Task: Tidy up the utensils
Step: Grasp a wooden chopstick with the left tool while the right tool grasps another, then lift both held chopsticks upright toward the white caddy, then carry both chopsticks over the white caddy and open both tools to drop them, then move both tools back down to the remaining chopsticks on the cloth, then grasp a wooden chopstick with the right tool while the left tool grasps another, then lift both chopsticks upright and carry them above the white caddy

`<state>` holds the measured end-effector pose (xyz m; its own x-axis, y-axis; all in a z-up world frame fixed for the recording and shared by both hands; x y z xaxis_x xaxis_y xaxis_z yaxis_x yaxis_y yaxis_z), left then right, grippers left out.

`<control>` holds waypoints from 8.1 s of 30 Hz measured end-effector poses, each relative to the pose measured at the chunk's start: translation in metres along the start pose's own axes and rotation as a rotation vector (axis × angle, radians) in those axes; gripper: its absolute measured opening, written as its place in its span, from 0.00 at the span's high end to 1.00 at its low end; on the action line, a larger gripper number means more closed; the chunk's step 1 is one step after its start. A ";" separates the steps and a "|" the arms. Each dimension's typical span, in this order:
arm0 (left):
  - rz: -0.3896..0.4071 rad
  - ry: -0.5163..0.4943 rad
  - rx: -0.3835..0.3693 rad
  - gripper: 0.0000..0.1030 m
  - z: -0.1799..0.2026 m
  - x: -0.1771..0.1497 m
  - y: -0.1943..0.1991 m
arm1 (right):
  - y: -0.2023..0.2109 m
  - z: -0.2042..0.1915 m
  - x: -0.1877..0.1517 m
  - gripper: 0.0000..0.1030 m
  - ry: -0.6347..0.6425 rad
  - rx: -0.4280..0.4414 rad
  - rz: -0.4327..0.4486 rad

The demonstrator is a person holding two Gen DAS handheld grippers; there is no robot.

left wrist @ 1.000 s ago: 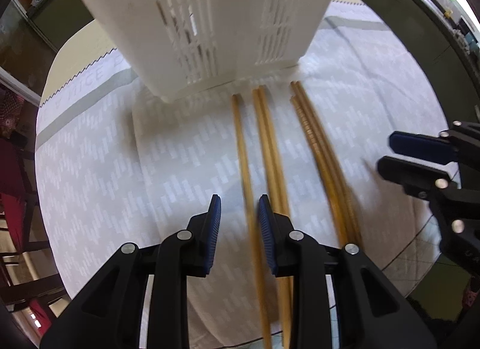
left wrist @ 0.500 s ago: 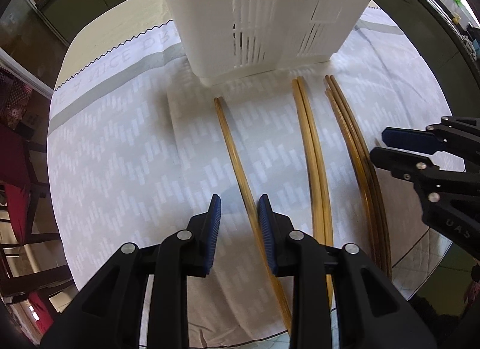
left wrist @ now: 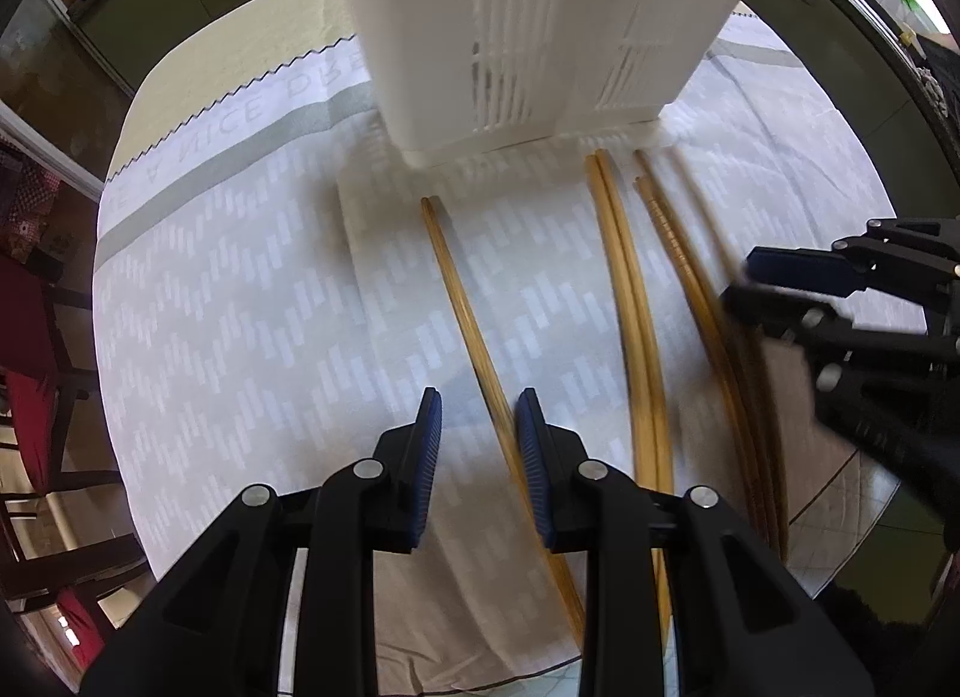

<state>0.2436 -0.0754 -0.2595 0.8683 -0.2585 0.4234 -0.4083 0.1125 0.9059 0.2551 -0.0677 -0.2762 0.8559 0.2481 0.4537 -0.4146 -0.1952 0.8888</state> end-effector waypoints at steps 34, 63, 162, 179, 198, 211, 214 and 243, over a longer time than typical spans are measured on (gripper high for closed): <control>0.192 0.081 -0.050 0.94 -0.029 0.032 0.079 | 0.090 0.008 0.022 0.93 -0.055 0.119 0.238; 0.393 0.045 -0.069 0.94 -0.018 0.031 0.167 | 0.170 0.008 0.012 0.93 -0.064 0.170 0.433; 0.027 -0.003 -0.050 0.68 0.027 0.003 0.007 | 0.116 0.055 0.003 0.64 -0.110 0.123 0.272; 0.014 0.012 -0.025 0.68 0.007 -0.015 0.015 | 0.019 -0.005 0.004 0.64 -0.022 0.088 0.107; -0.022 0.149 -0.080 0.68 -0.017 -0.024 0.021 | -0.014 -0.042 0.018 0.69 0.049 -0.006 0.068; -0.008 0.206 -0.102 0.68 -0.011 -0.001 0.019 | -0.015 -0.045 0.022 0.76 0.069 0.013 0.063; -0.024 0.194 -0.085 0.68 -0.001 0.000 0.010 | -0.010 -0.039 0.019 0.77 0.073 0.013 0.064; 0.029 0.073 -0.044 0.94 -0.007 0.020 0.010 | 0.048 0.037 0.002 0.93 -0.035 0.083 0.136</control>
<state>0.2588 -0.0728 -0.2425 0.8753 -0.1836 0.4473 -0.4221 0.1609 0.8922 0.2482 -0.1116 -0.2346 0.8044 0.1806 0.5660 -0.5019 -0.3033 0.8100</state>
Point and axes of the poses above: each gripper's, at about its wrist camera, not at the fingertips, and y roughly against the way its jaws point, z to its right, x to its top, the point moved 9 cm from there along -y, roughly the way its jaws point, and after that the axes turned 14 degrees about z, right-handed, at the moved point
